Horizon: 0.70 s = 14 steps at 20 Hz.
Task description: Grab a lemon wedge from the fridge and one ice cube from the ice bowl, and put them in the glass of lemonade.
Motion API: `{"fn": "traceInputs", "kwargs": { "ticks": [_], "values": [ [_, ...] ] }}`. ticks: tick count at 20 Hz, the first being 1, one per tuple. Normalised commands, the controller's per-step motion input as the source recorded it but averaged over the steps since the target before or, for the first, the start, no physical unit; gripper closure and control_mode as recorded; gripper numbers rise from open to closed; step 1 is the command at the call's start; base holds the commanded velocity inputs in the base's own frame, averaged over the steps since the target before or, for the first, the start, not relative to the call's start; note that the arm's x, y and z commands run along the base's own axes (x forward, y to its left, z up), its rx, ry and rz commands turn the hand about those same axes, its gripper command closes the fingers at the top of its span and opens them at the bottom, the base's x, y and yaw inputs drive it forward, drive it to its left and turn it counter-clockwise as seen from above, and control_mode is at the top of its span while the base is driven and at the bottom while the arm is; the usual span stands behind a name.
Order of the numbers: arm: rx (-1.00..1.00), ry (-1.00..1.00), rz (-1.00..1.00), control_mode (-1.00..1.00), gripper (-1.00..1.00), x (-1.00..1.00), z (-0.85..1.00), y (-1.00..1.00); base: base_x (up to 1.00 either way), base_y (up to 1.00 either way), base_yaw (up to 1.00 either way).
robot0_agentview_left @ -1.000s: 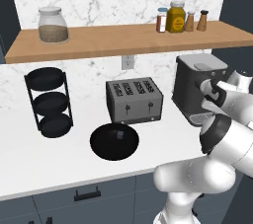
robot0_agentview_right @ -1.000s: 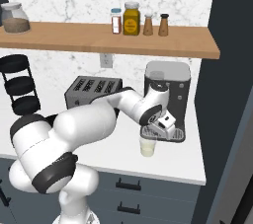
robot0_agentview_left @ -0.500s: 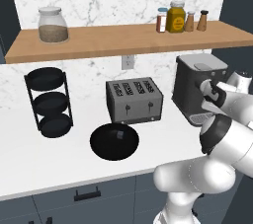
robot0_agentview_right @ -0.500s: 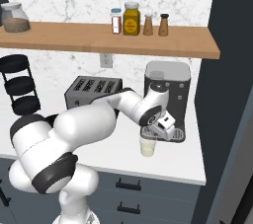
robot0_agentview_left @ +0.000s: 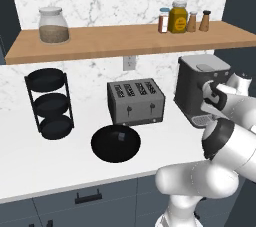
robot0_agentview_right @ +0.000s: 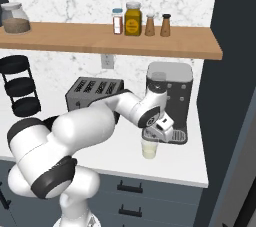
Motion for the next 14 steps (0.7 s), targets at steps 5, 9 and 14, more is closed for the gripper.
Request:
{"fn": "traceInputs", "kwargs": {
  "ticks": [5,9,14],
  "values": [
    [0.0,0.0,0.0,-1.0,1.0,0.0,0.0,0.0,0.0,0.0,0.0],
    [0.0,0.0,0.0,-1.0,-1.0,0.0,0.0,0.0,0.0,0.0,0.0],
    [0.0,0.0,0.0,-1.0,-1.0,0.0,0.0,0.0,0.0,0.0,0.0]
  ]
}}
